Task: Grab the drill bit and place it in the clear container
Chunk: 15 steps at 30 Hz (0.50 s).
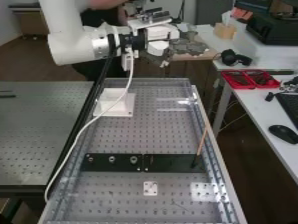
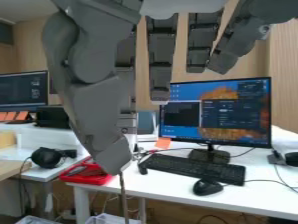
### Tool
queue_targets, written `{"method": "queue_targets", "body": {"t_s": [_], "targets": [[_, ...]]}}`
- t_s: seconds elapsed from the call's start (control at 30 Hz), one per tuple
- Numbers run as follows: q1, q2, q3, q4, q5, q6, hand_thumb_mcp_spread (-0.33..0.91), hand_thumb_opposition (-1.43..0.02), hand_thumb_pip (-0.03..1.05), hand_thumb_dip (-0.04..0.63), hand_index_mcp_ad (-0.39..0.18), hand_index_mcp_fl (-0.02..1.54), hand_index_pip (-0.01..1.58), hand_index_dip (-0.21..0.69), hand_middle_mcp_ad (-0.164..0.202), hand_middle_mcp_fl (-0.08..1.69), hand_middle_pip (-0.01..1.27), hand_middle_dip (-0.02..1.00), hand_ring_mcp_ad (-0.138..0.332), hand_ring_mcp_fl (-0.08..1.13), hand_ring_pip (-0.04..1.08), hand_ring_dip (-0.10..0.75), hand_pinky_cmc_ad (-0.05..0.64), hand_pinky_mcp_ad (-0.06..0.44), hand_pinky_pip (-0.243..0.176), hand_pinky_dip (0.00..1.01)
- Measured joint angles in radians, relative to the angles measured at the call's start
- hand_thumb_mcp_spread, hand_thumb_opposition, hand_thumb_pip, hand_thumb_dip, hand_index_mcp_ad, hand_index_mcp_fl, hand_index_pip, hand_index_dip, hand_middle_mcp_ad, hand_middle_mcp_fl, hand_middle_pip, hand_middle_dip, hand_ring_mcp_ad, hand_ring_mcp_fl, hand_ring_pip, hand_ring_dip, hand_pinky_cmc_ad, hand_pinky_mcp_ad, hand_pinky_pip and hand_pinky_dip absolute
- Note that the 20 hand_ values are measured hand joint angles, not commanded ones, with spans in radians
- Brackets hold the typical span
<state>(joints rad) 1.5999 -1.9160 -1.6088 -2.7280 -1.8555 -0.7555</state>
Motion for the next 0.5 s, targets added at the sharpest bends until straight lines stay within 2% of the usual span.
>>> {"method": "queue_targets", "body": {"t_s": [0.27, 0.5], "targets": [[0.079, -0.039, 0.023, 0.003, 0.004, 0.012, 0.69, -0.97, 0.45, 0.237, -0.134, 0.89, 1.00, 0.169, 0.065, 0.48, 0.11, 0.22, 0.175, 0.16, 0.09, 0.070, 0.408, 0.155, -0.030, 0.20], [0.108, -0.091, 0.046, 0.006, 0.014, 0.029, 0.69, -0.98, 0.45, 0.237, -0.134, 0.89, 1.00, 0.169, 0.063, 0.48, 0.12, 0.21, 0.175, 0.16, 0.09, 0.070, 0.408, 0.154, -0.030, 0.20]]}}
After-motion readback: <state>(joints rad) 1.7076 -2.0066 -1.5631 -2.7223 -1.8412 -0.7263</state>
